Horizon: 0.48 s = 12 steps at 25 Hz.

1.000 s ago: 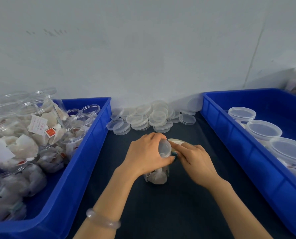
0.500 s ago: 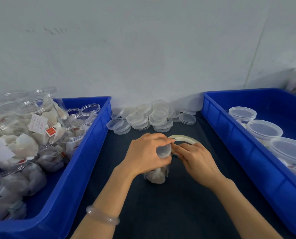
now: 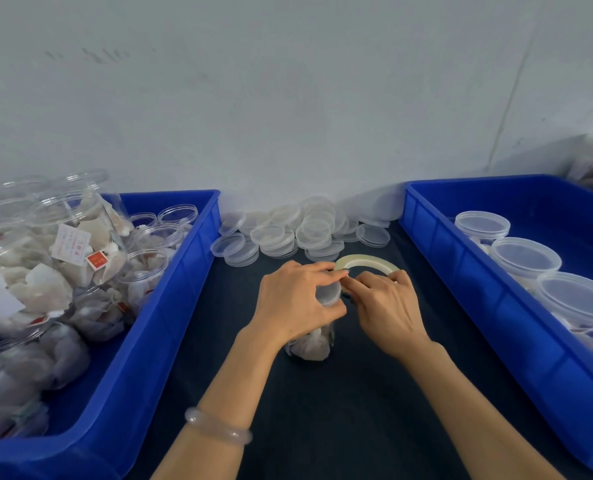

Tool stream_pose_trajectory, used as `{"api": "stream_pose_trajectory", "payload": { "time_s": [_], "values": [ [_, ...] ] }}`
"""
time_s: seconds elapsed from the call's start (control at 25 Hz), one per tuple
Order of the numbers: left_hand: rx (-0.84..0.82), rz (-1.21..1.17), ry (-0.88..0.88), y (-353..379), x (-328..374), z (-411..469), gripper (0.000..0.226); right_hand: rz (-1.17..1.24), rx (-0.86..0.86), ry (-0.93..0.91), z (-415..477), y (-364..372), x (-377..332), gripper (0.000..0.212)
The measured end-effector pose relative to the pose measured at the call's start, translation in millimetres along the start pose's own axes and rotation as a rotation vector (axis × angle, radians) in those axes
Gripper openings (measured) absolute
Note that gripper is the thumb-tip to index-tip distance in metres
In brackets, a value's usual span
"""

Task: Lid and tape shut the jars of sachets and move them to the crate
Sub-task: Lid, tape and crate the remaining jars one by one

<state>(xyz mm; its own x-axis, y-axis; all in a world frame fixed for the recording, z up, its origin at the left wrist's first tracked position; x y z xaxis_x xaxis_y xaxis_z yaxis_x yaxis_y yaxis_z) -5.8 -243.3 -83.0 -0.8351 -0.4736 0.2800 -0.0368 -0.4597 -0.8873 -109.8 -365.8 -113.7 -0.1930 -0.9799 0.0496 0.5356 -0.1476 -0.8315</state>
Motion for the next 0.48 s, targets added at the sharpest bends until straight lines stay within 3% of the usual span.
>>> {"api": "stream_pose_trajectory", "payload": {
  "time_s": [0.24, 0.4, 0.48],
  "values": [
    [0.027, 0.02, -0.041, 2, -5, 2, 0.055, 0.005, -0.027, 0.022, 10, 2, 3, 0.032],
    [0.031, 0.028, -0.064, 3, -5, 5, 0.054, 0.049, -0.002, 0.005, 17, 2, 5, 0.052],
    [0.028, 0.031, -0.078, 2, -6, 6, 0.054, 0.064, 0.01, -0.007, 20, 3, 5, 0.049]
  ]
}}
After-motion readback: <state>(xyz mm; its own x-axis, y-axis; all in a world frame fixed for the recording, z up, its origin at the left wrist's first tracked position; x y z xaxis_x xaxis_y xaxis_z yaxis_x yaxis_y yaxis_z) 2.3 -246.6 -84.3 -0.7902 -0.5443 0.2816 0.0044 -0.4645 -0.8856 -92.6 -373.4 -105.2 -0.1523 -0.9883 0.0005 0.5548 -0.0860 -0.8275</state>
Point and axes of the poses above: each hand's wrist, its own z-axis towards the middle knuckle, its own y-axis out of the palm, x = y × z, the point moved 3 cm from there along z, towards the middle knuckle, and after that the axes turned 6 degrees about -y, right-handed, at the moved point
